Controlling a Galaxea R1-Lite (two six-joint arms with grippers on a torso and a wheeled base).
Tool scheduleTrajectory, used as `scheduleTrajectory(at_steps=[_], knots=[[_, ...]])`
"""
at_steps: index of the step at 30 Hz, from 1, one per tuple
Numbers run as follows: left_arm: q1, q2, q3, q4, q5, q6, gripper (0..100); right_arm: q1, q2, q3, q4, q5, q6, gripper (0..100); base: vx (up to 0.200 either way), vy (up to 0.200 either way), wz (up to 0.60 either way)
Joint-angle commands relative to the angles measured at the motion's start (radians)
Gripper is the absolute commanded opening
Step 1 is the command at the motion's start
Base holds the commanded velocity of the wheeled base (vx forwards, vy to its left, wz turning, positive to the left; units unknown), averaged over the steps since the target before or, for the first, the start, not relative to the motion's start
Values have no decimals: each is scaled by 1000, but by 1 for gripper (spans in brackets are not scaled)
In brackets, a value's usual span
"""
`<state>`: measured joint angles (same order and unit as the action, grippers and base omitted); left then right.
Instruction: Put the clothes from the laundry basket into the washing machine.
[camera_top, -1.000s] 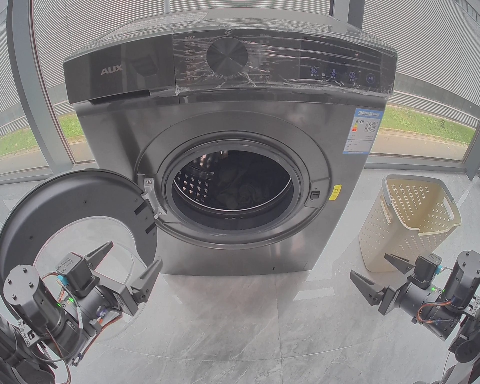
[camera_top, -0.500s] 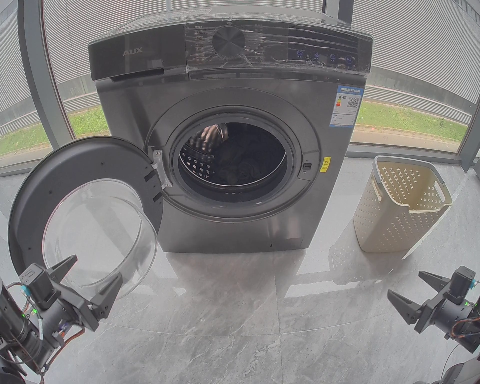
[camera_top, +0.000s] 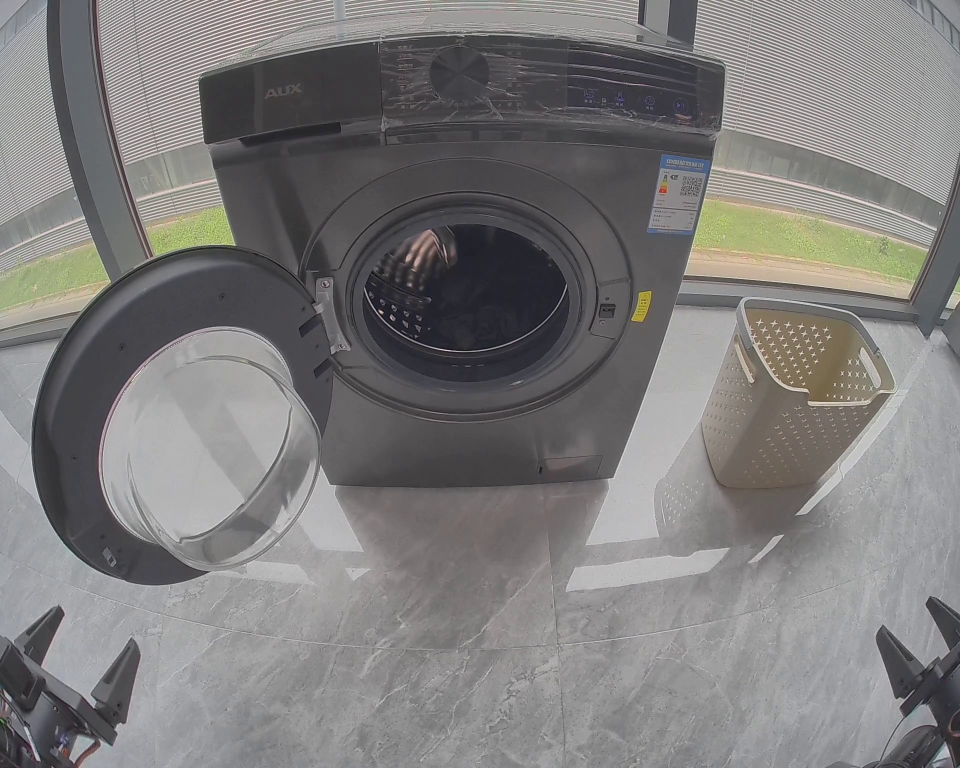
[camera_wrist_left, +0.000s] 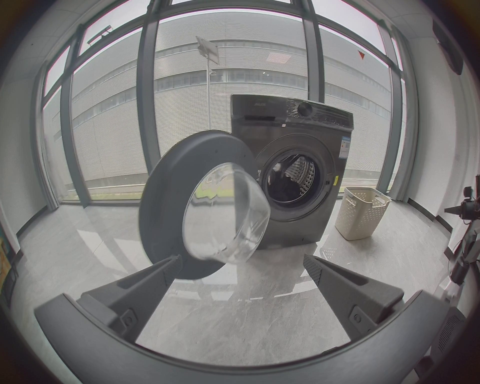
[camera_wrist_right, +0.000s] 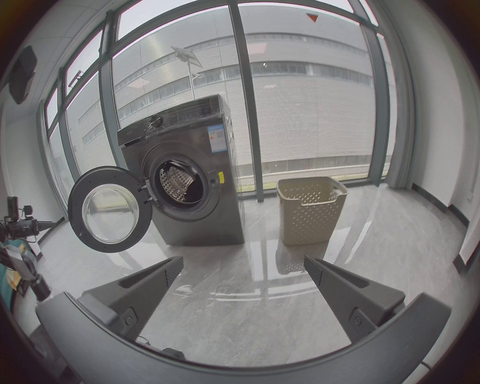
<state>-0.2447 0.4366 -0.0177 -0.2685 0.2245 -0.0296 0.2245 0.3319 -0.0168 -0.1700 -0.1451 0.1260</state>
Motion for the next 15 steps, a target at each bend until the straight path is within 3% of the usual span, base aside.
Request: scheduleTrajectory(at_steps=[1, 2, 3, 4, 5, 7, 10, 15], knots=[[183, -349, 10, 227, -91, -131, 100, -122, -223, 14, 129, 73, -124, 100, 0, 0, 0], [183, -349, 10, 224, -91, -139, 100, -122, -223, 15, 132, 90, -124, 100, 0, 0, 0], [189, -351, 10, 224, -91, -127, 100, -128, -221, 17, 168, 156, -132, 100, 0, 0, 0], [203, -352, 10, 226, -88, -98, 100, -135, -223, 9, 191, 160, -137, 100, 0, 0, 0], [235, -354, 10, 226, -85, -41, 100, -157, -225, 8, 198, 151, -147, 100, 0, 0, 0], [295, -358, 10, 224, -79, 40, 100, -220, -228, 8, 196, 151, -157, 100, 0, 0, 0], [297, -357, 10, 224, -62, 77, 100, -257, -248, 8, 196, 151, -157, 100, 0, 0, 0], [288, -361, 8, 226, -50, 80, 100, -228, -315, 6, 196, 137, -115, 100, 0, 0, 0]])
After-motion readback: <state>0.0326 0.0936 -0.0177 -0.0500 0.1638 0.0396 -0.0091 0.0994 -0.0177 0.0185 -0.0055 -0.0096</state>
